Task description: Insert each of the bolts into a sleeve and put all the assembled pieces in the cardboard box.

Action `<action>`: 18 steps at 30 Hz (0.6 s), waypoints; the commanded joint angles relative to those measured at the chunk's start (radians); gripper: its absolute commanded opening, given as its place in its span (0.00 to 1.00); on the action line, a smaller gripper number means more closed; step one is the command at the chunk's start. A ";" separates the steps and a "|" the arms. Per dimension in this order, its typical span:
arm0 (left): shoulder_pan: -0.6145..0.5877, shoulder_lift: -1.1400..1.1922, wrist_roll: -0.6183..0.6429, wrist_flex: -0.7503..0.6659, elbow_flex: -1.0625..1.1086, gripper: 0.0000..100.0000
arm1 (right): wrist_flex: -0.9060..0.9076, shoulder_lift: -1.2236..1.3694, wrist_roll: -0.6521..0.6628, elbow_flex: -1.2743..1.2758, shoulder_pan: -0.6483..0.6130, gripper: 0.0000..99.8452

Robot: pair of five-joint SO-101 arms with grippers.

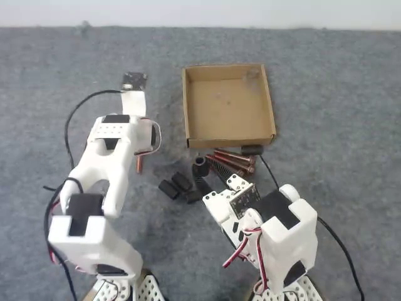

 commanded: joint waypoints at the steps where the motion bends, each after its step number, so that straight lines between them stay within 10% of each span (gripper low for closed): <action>1: 0.009 -0.226 0.101 -0.025 0.001 0.01 | -0.025 -0.048 0.014 0.025 -0.007 0.01; 18: 0.233 -0.898 0.112 -0.652 0.573 0.01 | -0.024 -0.047 0.012 0.025 -0.007 0.01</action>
